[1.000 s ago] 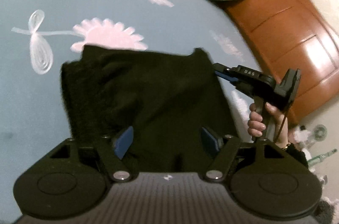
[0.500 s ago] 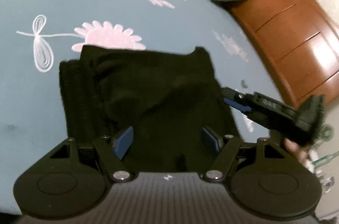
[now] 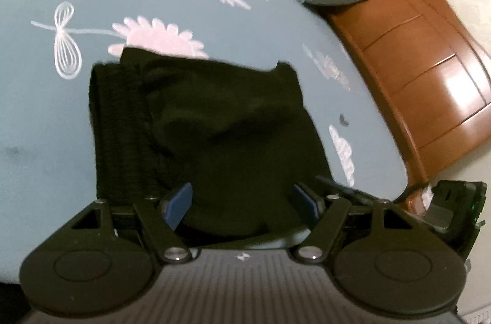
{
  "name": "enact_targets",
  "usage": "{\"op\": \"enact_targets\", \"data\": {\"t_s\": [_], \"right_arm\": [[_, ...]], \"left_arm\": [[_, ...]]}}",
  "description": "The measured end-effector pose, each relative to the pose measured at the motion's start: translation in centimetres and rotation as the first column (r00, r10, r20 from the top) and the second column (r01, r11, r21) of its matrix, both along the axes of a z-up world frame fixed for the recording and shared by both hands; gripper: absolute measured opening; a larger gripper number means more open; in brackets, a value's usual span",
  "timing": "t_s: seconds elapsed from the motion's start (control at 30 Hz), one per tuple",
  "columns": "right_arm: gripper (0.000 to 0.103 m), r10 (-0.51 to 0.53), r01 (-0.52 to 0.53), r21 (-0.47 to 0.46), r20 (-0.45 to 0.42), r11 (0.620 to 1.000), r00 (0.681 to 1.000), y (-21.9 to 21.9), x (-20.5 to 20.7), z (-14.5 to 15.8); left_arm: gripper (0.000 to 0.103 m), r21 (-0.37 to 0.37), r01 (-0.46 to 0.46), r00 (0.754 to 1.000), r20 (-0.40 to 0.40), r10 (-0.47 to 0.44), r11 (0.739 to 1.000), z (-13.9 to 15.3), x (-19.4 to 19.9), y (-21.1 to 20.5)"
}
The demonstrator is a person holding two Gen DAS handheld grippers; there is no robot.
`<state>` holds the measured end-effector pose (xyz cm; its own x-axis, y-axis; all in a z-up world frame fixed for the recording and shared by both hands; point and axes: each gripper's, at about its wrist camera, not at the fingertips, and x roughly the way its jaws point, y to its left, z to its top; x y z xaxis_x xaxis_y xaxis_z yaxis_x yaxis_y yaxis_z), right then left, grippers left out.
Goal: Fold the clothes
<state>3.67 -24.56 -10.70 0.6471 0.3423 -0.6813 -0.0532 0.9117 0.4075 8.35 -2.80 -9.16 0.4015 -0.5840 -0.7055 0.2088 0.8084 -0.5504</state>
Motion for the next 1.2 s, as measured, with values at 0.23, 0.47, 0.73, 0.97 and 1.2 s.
{"op": "enact_targets", "data": {"t_s": [0.23,0.47,0.73,0.97,1.2], "right_arm": [[0.054,0.050,-0.052,-0.052,-0.043,0.997,0.998,0.3,-2.5,-0.1],[0.055,0.091,-0.087,-0.050,0.087,0.995,0.992,1.7,-2.0,1.6],[0.056,0.147,-0.146,-0.033,0.016,0.989,0.989,2.5,-2.1,-1.0],[0.057,0.154,-0.153,-0.007,0.021,0.988,0.988,1.6,-2.6,-0.3],[0.067,0.178,-0.180,0.012,0.069,0.984,0.982,1.7,-3.0,0.6]], "left_arm": [[0.073,-0.043,-0.028,0.999,-0.039,0.026,0.999,-0.2,0.2,0.6],[0.078,-0.114,0.031,0.996,0.085,-0.021,0.993,2.5,4.2,-2.1],[0.078,-0.111,-0.046,0.999,-0.004,0.046,0.993,-1.9,11.1,-3.3],[0.078,-0.129,-0.093,0.995,0.024,0.097,0.987,-1.0,12.3,-2.3],[0.079,-0.202,0.004,1.000,0.023,0.001,0.979,0.5,8.0,-1.9]]}}
